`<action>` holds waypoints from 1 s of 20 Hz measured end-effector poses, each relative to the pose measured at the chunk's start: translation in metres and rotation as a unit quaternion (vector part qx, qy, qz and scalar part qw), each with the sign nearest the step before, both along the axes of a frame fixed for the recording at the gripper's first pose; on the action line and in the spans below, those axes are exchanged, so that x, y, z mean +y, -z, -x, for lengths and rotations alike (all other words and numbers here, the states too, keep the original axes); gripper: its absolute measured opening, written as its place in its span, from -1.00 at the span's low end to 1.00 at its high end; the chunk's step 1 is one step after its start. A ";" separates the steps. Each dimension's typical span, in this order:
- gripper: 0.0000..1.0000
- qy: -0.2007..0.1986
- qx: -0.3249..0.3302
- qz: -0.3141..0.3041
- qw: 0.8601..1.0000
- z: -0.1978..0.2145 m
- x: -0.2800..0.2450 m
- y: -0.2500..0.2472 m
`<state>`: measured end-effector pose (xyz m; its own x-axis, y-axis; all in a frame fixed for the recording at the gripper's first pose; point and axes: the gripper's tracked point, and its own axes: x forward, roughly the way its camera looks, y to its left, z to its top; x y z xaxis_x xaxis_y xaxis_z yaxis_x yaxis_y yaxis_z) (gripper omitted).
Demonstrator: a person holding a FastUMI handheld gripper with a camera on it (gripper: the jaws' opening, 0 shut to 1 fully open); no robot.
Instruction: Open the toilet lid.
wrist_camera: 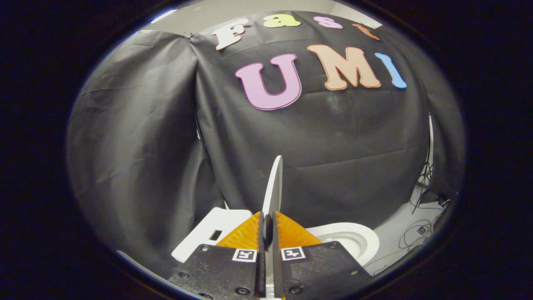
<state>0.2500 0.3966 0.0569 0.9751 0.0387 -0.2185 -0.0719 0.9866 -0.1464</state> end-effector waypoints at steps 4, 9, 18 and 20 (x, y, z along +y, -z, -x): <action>-0.86 -0.020 -0.001 -0.007 1.000 -0.001 0.034 0.006; -0.85 -0.057 0.002 0.000 0.998 -0.004 0.077 0.019; -0.80 -0.119 0.036 0.014 0.992 -0.008 0.142 0.058; -0.76 -0.128 0.042 0.022 0.991 -0.008 0.150 0.068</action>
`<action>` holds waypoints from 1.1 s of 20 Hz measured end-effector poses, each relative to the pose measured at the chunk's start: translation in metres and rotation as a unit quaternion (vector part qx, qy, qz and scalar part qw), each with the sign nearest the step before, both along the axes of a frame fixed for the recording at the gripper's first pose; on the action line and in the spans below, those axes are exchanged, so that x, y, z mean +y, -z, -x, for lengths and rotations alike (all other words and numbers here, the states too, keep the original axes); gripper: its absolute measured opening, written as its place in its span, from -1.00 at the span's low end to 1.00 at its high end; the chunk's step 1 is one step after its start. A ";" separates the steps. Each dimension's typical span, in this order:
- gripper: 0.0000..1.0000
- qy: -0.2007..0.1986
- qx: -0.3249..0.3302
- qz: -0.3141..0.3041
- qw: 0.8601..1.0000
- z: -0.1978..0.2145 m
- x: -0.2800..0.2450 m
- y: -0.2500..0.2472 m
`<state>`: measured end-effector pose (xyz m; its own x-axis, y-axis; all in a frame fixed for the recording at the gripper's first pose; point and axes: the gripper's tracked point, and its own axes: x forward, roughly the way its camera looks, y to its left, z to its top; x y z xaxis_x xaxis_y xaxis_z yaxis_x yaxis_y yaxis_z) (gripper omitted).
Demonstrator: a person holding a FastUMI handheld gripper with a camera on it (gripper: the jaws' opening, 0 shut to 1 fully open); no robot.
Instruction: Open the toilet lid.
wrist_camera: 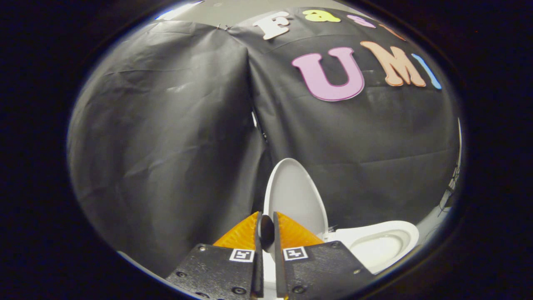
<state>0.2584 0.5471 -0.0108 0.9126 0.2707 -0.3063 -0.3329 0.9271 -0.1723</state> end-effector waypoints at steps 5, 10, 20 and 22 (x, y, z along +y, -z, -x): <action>-0.49 0.001 0.005 0.003 1.000 -0.002 0.002 0.001; -0.05 -0.005 0.003 -0.008 1.000 0.000 -0.003 -0.012; 0.29 -0.052 -0.119 -0.046 0.990 0.025 -0.024 -0.110; 0.29 -0.038 -0.145 -0.043 0.988 0.028 -0.050 -0.129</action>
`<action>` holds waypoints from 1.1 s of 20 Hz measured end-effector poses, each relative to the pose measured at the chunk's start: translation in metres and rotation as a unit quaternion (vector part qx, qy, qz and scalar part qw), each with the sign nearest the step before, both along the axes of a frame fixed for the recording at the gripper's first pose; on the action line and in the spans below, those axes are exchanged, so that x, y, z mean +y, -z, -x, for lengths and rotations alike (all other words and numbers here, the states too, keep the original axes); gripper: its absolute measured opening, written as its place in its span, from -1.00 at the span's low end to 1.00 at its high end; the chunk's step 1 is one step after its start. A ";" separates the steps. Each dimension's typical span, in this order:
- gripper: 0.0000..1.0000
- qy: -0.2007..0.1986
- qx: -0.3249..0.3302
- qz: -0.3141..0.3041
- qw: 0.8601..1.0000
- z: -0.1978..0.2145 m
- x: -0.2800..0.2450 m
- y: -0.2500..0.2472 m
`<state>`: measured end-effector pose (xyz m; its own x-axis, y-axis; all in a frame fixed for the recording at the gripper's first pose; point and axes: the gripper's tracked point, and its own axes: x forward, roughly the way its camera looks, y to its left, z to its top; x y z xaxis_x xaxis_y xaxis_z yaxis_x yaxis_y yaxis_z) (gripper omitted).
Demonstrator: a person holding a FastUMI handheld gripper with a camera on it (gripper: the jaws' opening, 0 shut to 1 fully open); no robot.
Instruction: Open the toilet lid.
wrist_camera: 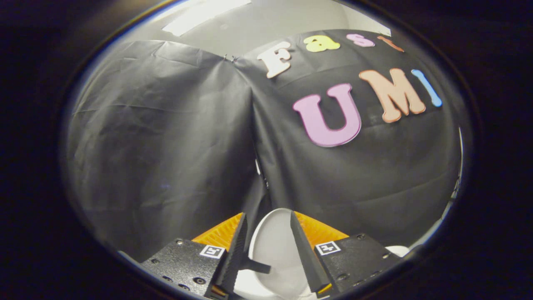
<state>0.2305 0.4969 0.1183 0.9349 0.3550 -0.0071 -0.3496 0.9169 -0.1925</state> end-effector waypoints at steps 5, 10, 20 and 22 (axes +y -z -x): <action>0.33 0.046 -0.042 0.022 0.998 0.012 -0.081 -0.037; 0.34 0.122 -0.077 -0.010 0.989 0.034 -0.197 -0.069; 0.34 0.245 -0.110 -0.079 0.960 0.082 -0.399 -0.089; 0.33 0.262 -0.120 -0.087 0.954 0.093 -0.423 -0.093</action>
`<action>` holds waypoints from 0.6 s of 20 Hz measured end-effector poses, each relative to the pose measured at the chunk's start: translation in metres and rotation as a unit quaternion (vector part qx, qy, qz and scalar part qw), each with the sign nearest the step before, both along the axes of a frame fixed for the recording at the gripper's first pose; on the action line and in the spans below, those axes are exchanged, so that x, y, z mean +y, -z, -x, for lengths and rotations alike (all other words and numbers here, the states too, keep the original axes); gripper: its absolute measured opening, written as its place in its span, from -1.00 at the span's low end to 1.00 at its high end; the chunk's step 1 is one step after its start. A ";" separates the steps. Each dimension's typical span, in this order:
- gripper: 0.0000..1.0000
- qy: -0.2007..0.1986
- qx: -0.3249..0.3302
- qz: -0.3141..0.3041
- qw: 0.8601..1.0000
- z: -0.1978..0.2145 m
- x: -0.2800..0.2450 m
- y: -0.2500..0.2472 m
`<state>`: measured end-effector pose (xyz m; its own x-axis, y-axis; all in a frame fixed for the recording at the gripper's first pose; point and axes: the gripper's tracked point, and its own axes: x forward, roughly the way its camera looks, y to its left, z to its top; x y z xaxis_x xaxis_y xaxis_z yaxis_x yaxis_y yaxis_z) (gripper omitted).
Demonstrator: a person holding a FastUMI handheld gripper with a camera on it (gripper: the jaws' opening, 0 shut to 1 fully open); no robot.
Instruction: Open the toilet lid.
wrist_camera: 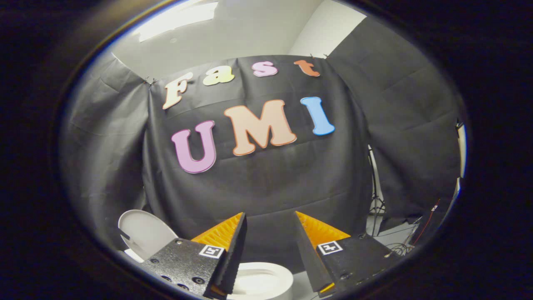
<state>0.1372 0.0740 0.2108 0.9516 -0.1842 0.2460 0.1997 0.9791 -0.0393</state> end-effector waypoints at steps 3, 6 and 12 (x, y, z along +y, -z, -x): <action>0.34 0.027 -0.004 -0.006 1.000 0.014 -0.032 -0.001; 0.33 0.040 -0.004 -0.009 0.999 0.028 -0.053 0.001; 0.34 0.046 -0.013 0.004 0.999 0.051 -0.075 0.007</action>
<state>0.0863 -0.0013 0.2039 0.9240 -0.2684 0.2724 0.2895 0.9564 -0.0398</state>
